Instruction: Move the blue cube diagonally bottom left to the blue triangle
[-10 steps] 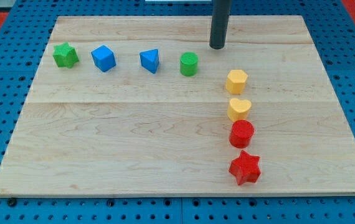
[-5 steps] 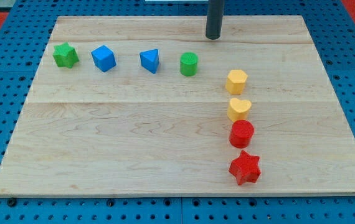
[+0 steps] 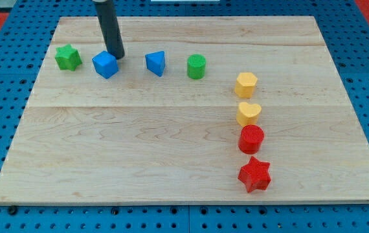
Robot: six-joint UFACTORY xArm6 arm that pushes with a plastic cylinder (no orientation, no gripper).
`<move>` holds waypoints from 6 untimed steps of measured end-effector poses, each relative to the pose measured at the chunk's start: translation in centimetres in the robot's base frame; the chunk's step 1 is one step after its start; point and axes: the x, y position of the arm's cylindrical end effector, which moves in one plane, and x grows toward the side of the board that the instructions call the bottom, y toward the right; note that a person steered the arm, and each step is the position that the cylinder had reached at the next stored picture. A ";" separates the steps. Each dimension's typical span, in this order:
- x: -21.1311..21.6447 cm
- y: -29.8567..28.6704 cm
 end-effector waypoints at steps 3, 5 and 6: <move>-1.4 -5.0; 5.1 3.1; 2.9 -2.6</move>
